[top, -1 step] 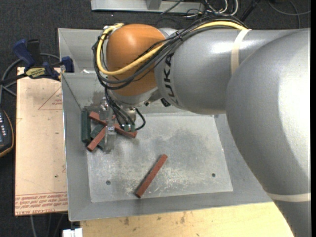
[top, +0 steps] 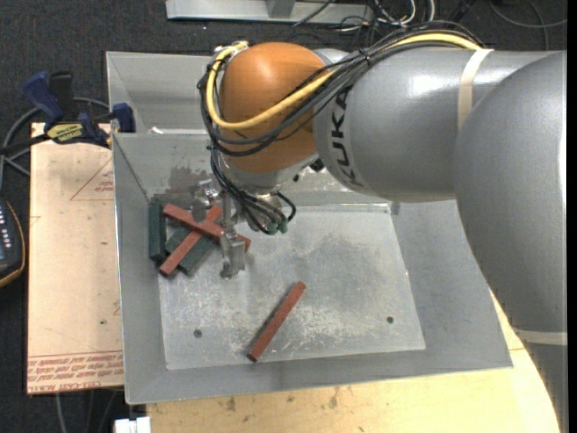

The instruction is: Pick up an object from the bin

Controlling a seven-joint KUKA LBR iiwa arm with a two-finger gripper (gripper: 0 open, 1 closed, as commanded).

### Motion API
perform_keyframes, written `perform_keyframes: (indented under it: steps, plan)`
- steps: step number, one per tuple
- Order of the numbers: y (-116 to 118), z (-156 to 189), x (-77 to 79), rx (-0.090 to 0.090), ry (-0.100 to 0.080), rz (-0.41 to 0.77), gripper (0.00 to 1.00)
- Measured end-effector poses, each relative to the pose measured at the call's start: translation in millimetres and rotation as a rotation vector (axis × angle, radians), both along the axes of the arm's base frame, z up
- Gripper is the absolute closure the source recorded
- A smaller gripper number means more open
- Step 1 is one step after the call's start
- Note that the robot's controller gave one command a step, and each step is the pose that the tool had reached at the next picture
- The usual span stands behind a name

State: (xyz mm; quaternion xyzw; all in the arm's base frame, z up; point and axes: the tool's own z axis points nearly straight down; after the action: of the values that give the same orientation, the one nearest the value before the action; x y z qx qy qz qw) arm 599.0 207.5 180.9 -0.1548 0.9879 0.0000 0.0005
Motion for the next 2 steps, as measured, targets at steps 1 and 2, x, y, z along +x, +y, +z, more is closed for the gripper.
perform_keyframes:
  steps: [1,2]
  plan:
    - [-5.1,-108.4,52.4,0.009,-0.017,0.058,0.00]
    - [-7.2,-106.6,49.9,0.000,0.001,0.060,1.00]
